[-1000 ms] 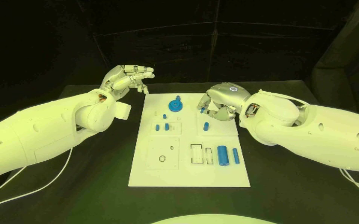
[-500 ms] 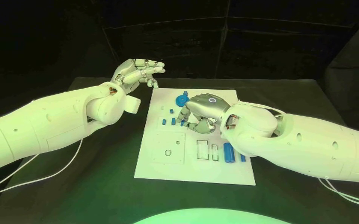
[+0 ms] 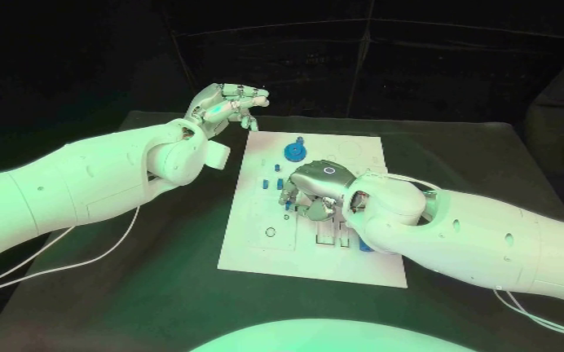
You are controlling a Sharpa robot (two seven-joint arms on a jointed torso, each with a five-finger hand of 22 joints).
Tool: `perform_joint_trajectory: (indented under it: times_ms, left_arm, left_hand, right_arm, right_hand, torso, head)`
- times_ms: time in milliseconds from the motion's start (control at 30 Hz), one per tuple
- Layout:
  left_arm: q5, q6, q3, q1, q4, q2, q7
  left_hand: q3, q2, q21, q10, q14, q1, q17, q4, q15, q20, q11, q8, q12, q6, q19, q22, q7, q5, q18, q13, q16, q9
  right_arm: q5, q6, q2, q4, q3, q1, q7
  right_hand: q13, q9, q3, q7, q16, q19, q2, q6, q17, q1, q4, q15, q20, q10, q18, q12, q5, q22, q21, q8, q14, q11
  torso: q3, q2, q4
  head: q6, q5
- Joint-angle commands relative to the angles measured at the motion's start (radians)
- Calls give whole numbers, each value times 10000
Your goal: Assemble the parts on the task board
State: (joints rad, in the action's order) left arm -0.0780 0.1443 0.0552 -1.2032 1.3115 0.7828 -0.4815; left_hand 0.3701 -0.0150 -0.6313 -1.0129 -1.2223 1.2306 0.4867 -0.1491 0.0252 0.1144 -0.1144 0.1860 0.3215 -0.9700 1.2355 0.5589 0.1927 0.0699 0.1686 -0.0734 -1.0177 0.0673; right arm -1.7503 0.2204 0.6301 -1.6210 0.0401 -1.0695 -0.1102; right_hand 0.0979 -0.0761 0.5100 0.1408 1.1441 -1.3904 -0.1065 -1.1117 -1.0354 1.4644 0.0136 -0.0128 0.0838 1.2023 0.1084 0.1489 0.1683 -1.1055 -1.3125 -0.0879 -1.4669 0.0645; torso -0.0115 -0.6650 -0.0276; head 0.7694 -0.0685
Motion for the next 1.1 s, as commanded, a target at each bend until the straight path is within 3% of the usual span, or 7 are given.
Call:
perform_joint_trajectory:
  times_ms: [33, 333, 1100]
  left_arm:
    - [34, -63, -4, -17, 4, -26, -94]
    - [34, -89, -4, -16, -12, -49, -91]
    - [34, -191, -4, -15, -37, -84, -73]
  left_hand:
    - [1, 18, 41, 61, 88, 114, -9, -39, -2, 62, -17, 7, 68, 74, -11, -8, -19, 48, 133, 10, 4, 1]
    - [1, 18, 41, 61, 88, 114, -9, -39, -2, 62, -17, 7, 68, 74, -11, -8, -19, 48, 133, 10, 4, 1]
    - [0, 38, 50, 69, 95, 127, -19, -43, 0, 65, -18, 23, 98, 76, -10, -16, -18, 48, 133, 6, 0, 5]
  right_arm:
    - [-172, -226, -44, 52, 1, 8, 181]
    - [-216, -271, -123, 137, 6, 106, 167]
    - [-382, -548, -412, 515, 13, 240, 34]
  right_hand:
    - [-10, 11, 68, 61, 52, -40, 21, -17, 2, -99, -15, -39, 31, 13, -184, -52, 64, -8, -44, 31, -259, 76]
    - [-13, 13, 78, 68, 56, -39, 18, -10, 4, -112, -30, -34, 34, 7, -185, -59, 76, -14, -48, 39, -257, 82]
    - [-18, 17, 78, 80, 67, -34, -7, 5, 7, -170, -50, -22, 43, -3, -186, -73, 84, -22, -57, 56, -254, 94]
  torso:
    - [5, -9, 8]
    - [-3, 5, 31]
    - [-5, 7, 25]
  head:
    - [57, -78]
    - [129, -175]
    - [216, -220]
